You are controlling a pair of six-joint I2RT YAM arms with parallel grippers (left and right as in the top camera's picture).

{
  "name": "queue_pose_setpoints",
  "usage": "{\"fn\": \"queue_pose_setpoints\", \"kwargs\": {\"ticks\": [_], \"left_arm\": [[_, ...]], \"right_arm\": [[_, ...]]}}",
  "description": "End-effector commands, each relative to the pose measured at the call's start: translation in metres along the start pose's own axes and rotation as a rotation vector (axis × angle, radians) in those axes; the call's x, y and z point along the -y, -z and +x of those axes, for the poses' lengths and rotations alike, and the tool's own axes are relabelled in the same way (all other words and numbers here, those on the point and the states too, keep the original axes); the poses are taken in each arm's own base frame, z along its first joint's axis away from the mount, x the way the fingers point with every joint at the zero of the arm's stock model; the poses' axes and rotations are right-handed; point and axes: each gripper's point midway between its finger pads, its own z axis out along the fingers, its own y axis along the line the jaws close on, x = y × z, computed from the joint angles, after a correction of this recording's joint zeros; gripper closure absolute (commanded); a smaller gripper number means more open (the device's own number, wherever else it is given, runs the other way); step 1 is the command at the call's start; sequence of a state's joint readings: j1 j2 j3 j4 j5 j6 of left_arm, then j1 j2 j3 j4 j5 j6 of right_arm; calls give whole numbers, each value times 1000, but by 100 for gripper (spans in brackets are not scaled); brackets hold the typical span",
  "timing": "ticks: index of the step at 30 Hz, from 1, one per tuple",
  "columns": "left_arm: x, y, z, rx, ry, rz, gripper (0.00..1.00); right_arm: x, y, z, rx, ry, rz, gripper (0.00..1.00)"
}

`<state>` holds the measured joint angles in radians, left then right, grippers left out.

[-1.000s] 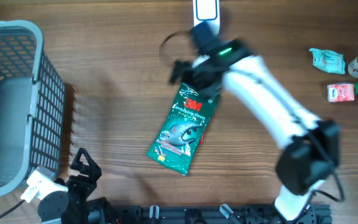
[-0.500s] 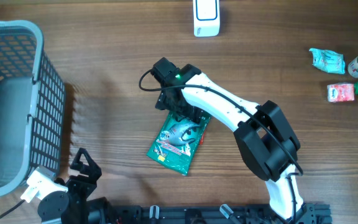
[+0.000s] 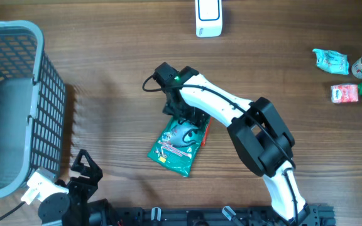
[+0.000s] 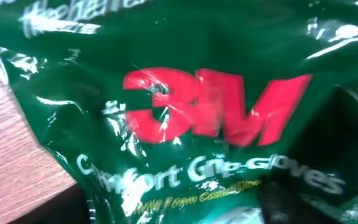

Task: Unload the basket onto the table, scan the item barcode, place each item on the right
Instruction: 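Move the right gripper to the green 3M glove pack and grasp it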

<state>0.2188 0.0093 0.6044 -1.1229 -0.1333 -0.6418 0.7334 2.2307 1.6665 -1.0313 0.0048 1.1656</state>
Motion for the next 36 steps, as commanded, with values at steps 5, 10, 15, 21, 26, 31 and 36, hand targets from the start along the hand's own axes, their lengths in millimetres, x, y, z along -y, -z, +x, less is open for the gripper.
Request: {"fn": "queue_pose_setpoints", "kwargs": {"ticks": [5, 10, 15, 21, 26, 31, 36], "left_arm": [[-2, 0, -1, 11, 7, -10, 0], [-2, 0, -1, 11, 7, -10, 0], [-2, 0, -1, 11, 7, -10, 0], [-2, 0, -1, 11, 7, -10, 0], [-2, 0, -1, 11, 7, -10, 0], [-2, 0, -1, 11, 7, -10, 0], [-2, 0, -1, 11, 7, -10, 0]], "right_arm": [[-8, -37, 1, -36, 269, 6, 65], [-17, 7, -14, 1, 538, -40, 95], [-18, 40, -22, 55, 739, -56, 69], [1, 60, -24, 171, 692, 99, 2], [-2, 40, -1, 160, 627, 105, 2], [28, 28, 6, 106, 507, 191, 2], [43, 30, 7, 79, 478, 244, 2]]}}
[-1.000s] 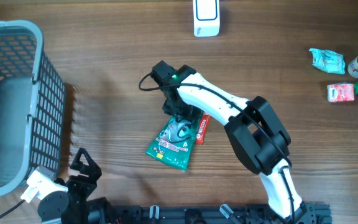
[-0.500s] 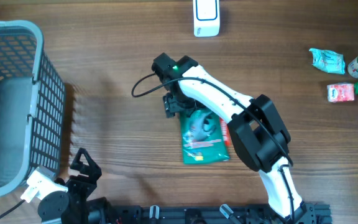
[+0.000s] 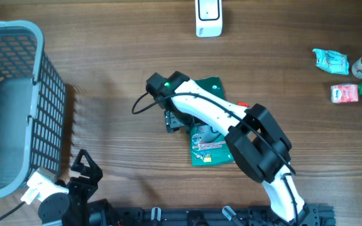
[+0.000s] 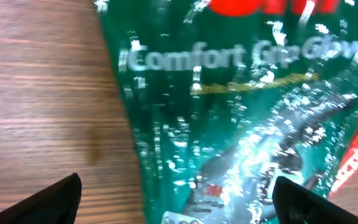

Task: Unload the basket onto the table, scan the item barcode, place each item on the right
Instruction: 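Move the right gripper to the green 3M glove pack and grasp it, then hold the glove pack and rotate it with the right gripper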

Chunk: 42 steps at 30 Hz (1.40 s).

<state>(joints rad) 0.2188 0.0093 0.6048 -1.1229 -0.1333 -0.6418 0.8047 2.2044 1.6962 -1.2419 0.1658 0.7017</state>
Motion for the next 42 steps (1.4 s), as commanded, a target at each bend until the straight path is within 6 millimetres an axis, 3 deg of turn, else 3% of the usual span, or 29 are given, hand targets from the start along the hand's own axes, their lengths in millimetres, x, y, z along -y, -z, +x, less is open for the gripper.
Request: {"fn": "queue_pose_setpoints", "kwargs": {"ticks": [1, 7, 11, 14, 15, 19, 25, 29, 32, 35, 38, 39, 41, 42], "left_arm": [[-2, 0, -1, 10, 7, -10, 0], [-2, 0, -1, 10, 7, -10, 0], [-2, 0, -1, 10, 7, -10, 0], [-2, 0, -1, 10, 7, -10, 0], [-2, 0, -1, 10, 7, -10, 0], [-2, 0, -1, 10, 7, -10, 0], [-2, 0, -1, 10, 7, -10, 0], [-2, 0, -1, 10, 7, -10, 0], [-2, 0, -1, 10, 8, -10, 0], [-2, 0, -1, 10, 7, -10, 0], [-2, 0, -1, 10, 8, -10, 0], [-2, 0, -1, 10, 8, -10, 0], [-2, 0, -1, 10, 7, -10, 0], [-2, 0, -1, 10, 7, -10, 0]], "right_arm": [[13, 5, -2, 15, -69, 34, 2], [21, -2, 9, -26, -27, 67, 0], [30, -27, 34, -109, -15, 103, 0], [23, -47, 56, -193, 72, 39, 1], [17, -51, 62, -215, 113, -1, 10], [6, -55, 68, -242, 186, -77, 62], [-3, -49, 69, -252, 219, -131, 96], [-38, -19, 66, -269, 373, -377, 96], [-58, 23, 65, -270, 466, -626, 96], [-48, 41, 56, -228, 451, -656, 95], [-22, 31, 37, -145, 386, -473, 94], [-15, 27, 32, -126, 359, -416, 86], [-11, 24, 29, -110, 348, -373, 58], [-14, 25, 29, -101, 353, -377, 38]]}}
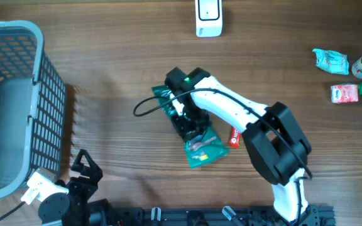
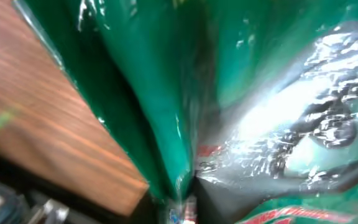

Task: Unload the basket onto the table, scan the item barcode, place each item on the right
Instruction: 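Hold the glove pack and rotate it with the right gripper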

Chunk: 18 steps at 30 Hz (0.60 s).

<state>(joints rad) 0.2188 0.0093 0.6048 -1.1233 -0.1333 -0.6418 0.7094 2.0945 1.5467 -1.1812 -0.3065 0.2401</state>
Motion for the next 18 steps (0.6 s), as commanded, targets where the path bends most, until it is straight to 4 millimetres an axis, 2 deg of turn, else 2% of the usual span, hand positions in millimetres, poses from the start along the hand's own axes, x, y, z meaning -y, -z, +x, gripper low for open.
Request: {"fn": "queue_pose_setpoints", "kwargs": {"ticks": [1, 2, 4, 7, 10, 14, 16, 18], "left_arm": [[-2, 0, -1, 11, 7, -10, 0], [-2, 0, -1, 11, 7, -10, 0], [-2, 0, -1, 11, 7, -10, 0], [-2, 0, -1, 11, 7, -10, 0], [-2, 0, -1, 11, 7, -10, 0], [-2, 0, -1, 11, 7, -10, 0], [-2, 0, -1, 11, 7, -10, 0], [-2, 0, -1, 11, 7, -10, 0]], "right_arm": [[5, 15, -11, 87, 10, 87, 13], [4, 15, -13, 97, 16, 85, 0], [4, 15, -21, 131, 31, 100, 0], [16, 13, -30, 179, 34, 182, 0], [34, 4, -27, 177, 28, 269, 1], [44, -22, -22, 143, 22, 283, 0], [46, -29, -18, 114, 20, 282, 1], [45, -32, -15, 97, 19, 274, 5]]}}
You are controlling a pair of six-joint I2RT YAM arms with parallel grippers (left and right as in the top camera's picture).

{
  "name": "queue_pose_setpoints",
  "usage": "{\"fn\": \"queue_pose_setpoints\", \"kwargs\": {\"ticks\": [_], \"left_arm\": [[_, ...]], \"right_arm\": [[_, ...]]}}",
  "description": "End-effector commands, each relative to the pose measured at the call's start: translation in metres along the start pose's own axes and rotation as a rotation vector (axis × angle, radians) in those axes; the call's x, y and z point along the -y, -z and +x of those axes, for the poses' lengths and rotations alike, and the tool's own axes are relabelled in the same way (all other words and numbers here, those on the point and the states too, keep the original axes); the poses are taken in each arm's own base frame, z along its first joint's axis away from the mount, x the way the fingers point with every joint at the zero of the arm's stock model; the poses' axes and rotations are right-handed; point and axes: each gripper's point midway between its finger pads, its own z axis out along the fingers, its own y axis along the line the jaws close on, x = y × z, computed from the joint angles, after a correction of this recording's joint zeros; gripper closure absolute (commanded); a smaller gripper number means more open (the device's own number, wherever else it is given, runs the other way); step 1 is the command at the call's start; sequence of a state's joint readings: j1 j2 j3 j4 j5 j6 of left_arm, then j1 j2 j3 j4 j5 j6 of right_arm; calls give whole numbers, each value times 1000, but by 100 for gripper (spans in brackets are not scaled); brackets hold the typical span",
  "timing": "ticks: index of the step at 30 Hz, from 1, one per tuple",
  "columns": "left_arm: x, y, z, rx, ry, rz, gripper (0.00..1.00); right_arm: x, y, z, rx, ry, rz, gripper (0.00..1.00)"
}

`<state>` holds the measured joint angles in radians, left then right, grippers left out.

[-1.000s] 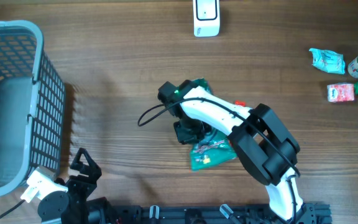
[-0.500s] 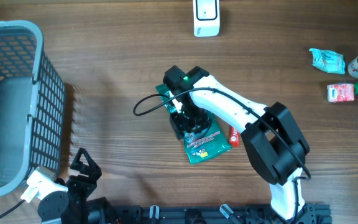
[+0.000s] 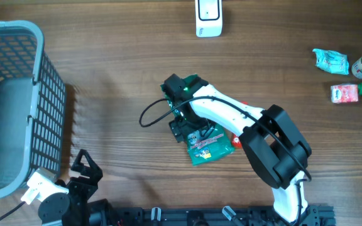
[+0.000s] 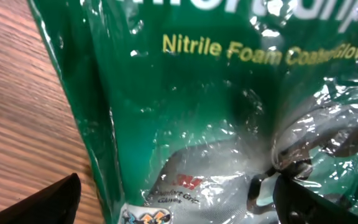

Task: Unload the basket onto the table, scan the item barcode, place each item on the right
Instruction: 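Hold the glove pack and rotate it with the right gripper, then lift the glove pack up to the white scanner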

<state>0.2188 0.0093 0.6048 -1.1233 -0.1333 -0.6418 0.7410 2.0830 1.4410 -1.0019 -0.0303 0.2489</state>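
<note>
The green 3M gloves packet (image 3: pixel 210 146) lies face up on the wooden table (image 3: pixel 105 75); in the right wrist view the packet (image 4: pixel 185 106) fills the frame. My right gripper (image 3: pixel 186 127) stands over its left part. It is open, its two dark fingertips (image 4: pixel 48 199) far apart at the bottom corners of the wrist view, and the right gripper (image 4: pixel 176 202) holds nothing. No barcode shows on the packet's visible side. The white scanner (image 3: pixel 208 17) stands at the far edge. My left gripper (image 3: pixel 84 166) is parked at the near left; its jaws are unclear.
A grey mesh basket (image 3: pixel 39 81) stands at the left edge. A red item (image 3: pixel 236 139) pokes out from under the packet's right side. Small packets and bottles (image 3: pixel 347 72) lie at the far right.
The wrist view was pressed against a crease in the packet; now it looks at the flat printed face with the fingers spread. The packet's upper end has shifted a little to the right.
The packet lay slanted towards the near left with my right gripper at its top end. Then it stood nearly straight, further right, with the gripper open by its left edge. Then it slanted the other way under the gripper. Now it lies flat beneath the open fingers.
</note>
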Motion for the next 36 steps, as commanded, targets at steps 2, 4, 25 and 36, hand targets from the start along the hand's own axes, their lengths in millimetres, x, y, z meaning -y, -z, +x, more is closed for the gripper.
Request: {"fn": "queue_pose_setpoints", "kwargs": {"ticks": [2, 4, 25, 36], "left_arm": [[-2, 0, -1, 11, 8, -10, 0], [-2, 0, -1, 11, 7, -10, 0], [-2, 0, -1, 11, 7, -10, 0], [-2, 0, -1, 11, 7, -10, 0]], "right_arm": [[3, -17, 12, -59, -11, 23, 21], [2, -18, 14, -71, -15, 19, 51], [-79, 127, -3, 130, 295, -1214, 96], [-77, 193, -15, 704, 658, -1496, 96]]}}
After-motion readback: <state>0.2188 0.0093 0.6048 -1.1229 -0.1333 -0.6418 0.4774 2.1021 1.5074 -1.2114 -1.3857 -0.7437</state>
